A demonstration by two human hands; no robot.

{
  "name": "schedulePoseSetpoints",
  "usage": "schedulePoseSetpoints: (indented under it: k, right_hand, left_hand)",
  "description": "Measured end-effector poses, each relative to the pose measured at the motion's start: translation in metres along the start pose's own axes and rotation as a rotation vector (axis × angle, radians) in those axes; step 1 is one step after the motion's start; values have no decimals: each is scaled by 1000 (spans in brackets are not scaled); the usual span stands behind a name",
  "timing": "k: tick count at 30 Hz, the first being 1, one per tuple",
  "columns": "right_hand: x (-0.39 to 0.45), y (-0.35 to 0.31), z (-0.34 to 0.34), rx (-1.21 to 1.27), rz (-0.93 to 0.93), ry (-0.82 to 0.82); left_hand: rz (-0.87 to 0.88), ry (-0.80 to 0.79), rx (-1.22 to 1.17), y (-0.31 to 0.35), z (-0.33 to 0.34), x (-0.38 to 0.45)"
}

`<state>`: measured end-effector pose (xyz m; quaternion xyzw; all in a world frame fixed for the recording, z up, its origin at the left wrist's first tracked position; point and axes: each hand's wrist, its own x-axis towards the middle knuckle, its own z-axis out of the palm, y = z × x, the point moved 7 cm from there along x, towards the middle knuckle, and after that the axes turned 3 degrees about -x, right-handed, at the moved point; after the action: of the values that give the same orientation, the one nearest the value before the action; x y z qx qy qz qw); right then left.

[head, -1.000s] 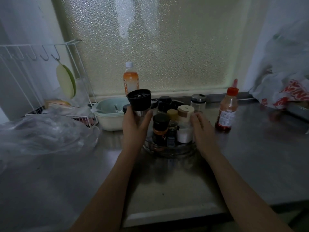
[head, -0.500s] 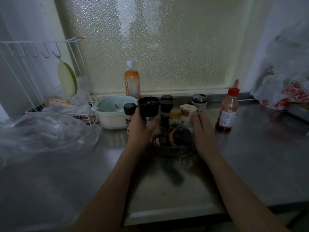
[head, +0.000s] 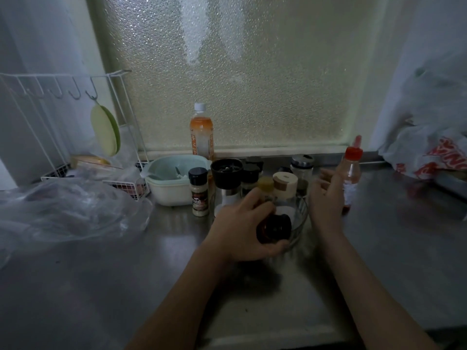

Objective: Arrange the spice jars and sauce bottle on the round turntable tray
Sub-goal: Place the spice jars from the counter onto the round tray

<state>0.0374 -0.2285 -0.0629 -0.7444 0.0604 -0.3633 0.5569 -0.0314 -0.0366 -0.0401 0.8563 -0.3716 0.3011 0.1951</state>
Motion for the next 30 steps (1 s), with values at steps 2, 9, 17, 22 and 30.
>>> schedulePoseSetpoints:
  k: [2,9,17,22,30]
  right_hand:
    - [12,-2,5,3,-24,-22]
    - [28,14,44,-157,-90,-331]
    - [27,20,82,-124,-120,-784]
    - [29,11,97,-57,-147,-924]
    - [33,9,111,-131,-130,-1012]
  left_hand:
    - [-17,-59,18,-4,4,0]
    - [-209,295,-109,-25,-24,-6]
    - [-353,373,55,-46,-20,-9]
    - [-289,374,23,-47,-19,-9]
    - [-727,857,-316,-86,-48,-44]
